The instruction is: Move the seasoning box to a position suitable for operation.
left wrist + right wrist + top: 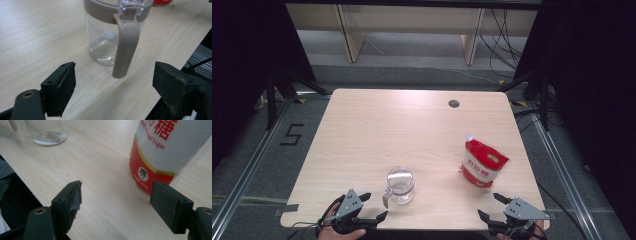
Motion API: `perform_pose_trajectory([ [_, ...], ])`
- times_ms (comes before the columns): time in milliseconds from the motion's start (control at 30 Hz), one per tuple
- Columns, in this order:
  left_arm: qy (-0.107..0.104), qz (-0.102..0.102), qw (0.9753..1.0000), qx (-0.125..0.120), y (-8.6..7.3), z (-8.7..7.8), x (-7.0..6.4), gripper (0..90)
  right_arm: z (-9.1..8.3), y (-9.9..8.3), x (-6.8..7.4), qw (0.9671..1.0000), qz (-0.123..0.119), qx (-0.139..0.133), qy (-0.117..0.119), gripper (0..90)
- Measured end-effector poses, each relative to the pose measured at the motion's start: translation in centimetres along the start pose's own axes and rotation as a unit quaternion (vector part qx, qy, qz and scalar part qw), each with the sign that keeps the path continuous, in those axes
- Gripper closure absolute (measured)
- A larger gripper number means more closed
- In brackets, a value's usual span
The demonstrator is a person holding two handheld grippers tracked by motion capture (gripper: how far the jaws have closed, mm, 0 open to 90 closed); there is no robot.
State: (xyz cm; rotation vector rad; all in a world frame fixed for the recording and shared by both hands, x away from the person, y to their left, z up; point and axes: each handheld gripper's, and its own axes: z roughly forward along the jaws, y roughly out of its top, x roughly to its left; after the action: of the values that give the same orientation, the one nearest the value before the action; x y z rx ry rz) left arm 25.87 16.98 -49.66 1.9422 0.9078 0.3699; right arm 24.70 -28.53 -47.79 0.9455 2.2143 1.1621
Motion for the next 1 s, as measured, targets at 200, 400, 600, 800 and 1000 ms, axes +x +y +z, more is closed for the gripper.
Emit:
perform_pose_trajectory([
  [200,0.001,0.009,1.0000,-0.001,0.4,0.3,-0.3,19.6,0.0,0.0,0.1,1.0000,0.006,0.001,0.001,26.3],
  [400,0.005,0.016,0.9999,-0.005,0.7,0.9,-0.5,22.1,0.2,0.1,0.2,1.0000,0.003,0.005,0.004,26.2],
  [600,0.010,0.020,0.9997,-0.011,1.1,1.0,-0.4,26.4,0.3,0.0,0.1,1.0000,-0.002,0.001,0.001,26.2],
  [800,0.013,0.029,0.9993,-0.019,1.7,1.5,-0.6,35.1,0.3,0.1,0.2,1.0000,0.003,0.007,0.006,26.2],
  [1000,0.020,0.039,0.9988,-0.021,1.9,1.8,-0.4,45.3,0.5,0.1,0.1,1.0000,-0.004,0.000,0.006,26.1],
])
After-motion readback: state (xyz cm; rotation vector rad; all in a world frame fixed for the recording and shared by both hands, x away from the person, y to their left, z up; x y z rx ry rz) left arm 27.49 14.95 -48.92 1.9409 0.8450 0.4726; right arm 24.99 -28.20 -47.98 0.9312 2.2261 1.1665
